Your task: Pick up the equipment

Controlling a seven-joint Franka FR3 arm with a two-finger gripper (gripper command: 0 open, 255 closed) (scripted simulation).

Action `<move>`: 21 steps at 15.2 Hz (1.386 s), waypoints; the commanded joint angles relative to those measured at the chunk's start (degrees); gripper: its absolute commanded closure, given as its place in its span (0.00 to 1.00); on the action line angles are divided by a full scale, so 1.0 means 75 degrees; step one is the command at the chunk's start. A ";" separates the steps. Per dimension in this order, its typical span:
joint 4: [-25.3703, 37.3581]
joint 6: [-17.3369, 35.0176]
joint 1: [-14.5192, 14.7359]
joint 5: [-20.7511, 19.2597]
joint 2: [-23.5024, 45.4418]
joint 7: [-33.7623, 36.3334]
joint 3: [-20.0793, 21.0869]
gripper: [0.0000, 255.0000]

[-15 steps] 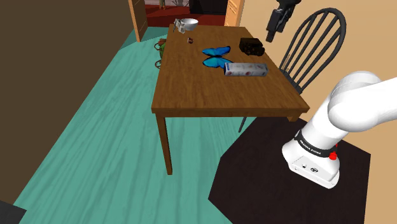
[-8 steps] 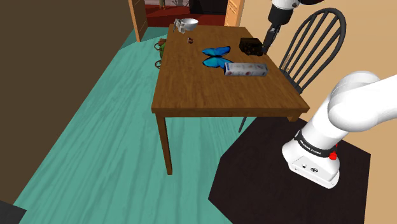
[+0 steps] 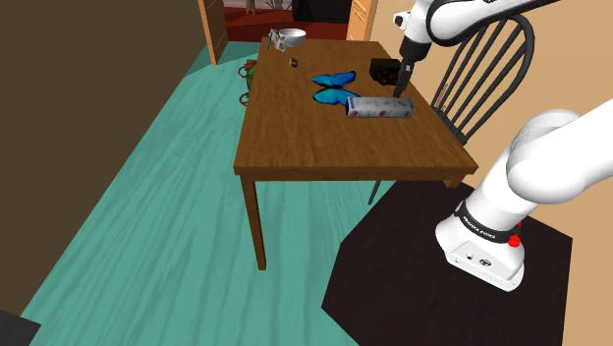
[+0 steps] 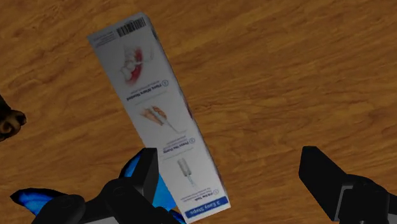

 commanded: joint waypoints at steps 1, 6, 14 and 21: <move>0.0135 0.0664 0.0088 -0.0088 0.0605 -0.0528 -0.0387 0.00; 0.0568 0.2229 0.0523 0.0237 0.2252 -0.1931 -0.1292 0.00; 0.0498 0.3326 0.0718 0.0696 0.3250 -0.2455 -0.1615 0.00; 0.0451 0.3535 0.0741 0.0787 0.3424 -0.2503 -0.1644 1.00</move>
